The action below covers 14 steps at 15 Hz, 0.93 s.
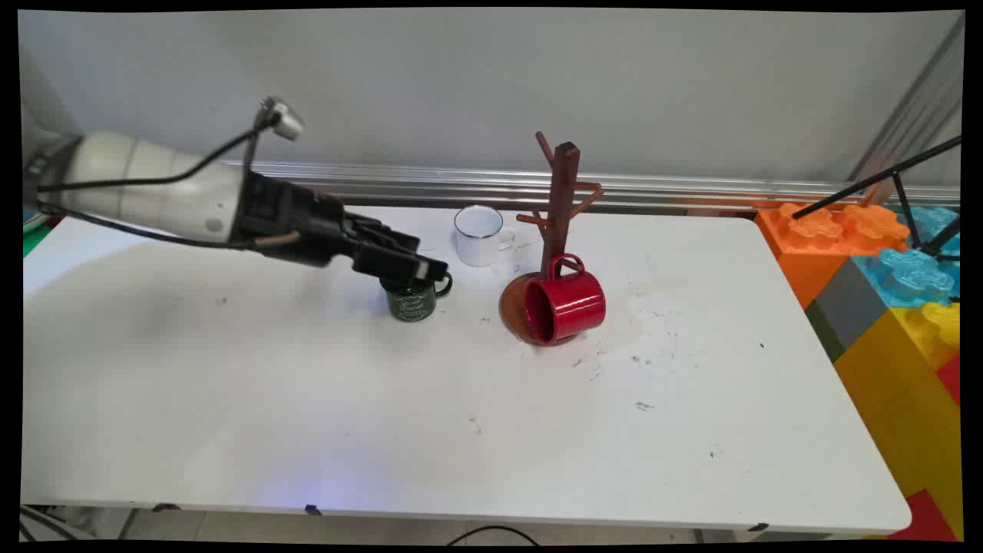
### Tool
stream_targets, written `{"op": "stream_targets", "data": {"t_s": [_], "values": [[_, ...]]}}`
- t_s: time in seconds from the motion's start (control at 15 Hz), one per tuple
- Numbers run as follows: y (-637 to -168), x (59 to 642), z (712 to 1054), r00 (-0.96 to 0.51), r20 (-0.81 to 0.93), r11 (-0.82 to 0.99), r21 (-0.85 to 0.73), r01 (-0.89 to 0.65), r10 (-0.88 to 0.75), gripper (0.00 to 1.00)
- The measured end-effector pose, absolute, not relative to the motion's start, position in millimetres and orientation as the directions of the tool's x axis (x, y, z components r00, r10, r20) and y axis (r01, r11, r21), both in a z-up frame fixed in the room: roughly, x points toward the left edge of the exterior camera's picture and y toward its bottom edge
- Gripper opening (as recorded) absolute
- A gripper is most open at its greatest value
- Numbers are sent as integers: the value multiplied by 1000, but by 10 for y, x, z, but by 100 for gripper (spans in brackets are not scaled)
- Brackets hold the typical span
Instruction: Pick up the red mug from the rack
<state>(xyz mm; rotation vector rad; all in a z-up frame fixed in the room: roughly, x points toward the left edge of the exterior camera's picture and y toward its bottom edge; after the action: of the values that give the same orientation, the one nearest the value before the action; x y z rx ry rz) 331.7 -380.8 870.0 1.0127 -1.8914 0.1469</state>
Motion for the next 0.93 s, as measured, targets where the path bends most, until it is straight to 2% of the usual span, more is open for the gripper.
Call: {"op": "stream_targets", "data": {"t_s": [0.93], "values": [[-4090, 2475, 7734, -91, 779, 577, 374, -726, -620, 100]]}}
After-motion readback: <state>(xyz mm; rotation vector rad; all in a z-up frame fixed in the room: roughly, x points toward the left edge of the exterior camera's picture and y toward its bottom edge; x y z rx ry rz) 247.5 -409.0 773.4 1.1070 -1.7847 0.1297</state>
